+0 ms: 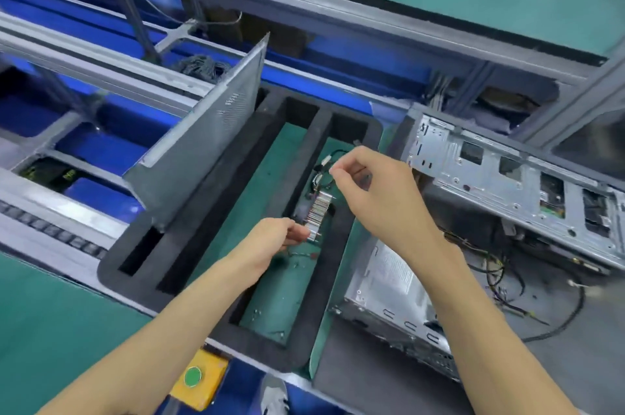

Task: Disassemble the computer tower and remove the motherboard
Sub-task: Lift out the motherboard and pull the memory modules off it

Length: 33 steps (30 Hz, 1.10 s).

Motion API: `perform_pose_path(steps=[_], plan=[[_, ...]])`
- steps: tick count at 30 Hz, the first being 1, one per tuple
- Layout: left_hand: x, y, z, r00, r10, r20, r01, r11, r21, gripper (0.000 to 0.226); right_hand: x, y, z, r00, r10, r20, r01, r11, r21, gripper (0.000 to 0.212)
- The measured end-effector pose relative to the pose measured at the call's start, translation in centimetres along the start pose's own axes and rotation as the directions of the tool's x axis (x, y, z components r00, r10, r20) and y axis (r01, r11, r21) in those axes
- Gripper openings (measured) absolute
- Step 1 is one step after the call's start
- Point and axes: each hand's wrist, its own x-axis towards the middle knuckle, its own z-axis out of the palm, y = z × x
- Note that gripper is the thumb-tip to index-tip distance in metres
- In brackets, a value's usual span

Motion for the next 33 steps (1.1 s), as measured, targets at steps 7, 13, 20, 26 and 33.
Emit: perform_pose_path(steps=[7,13,20,26,33], plan=[[1.4,1.7,0.9,0.997,0.078,0.026,-0.082,0.971,0.225,0.038,-0.4,1.8,-1.3,0.996,0.091,-0.023,-0.091,0.995,0.031,0.011],[0.9,6.5,6.4,0.965,0.253,0.069,-0.262,0.934,0.244,0.056,-2.6,4.5,-7.6,0.957,0.158,-0.244,-0.174,0.984,-0.042,0.009],[0.6,8.0,14.7,0.923,0.384,0.028,-0.349,0.805,0.480,0.041,-11.3,12.8,-19.6,0.566,0.417,-0.711,-0.758,0.603,-0.250,0.053],[0.6,8.0,15.1,0.877,0.477,-0.052,-0.342,0.697,0.631,0.036,-15.9,17.7,-21.1,0.418,0.863,-0.285,-0.908,0.404,-0.110,0.064],[-0.6,7.4,15.9,0.804,0.585,-0.104,-0.283,0.531,0.799,0.030,-16.5,19.6,-19.4,0.545,0.745,-0.385,-0.838,0.505,-0.208,0.014]])
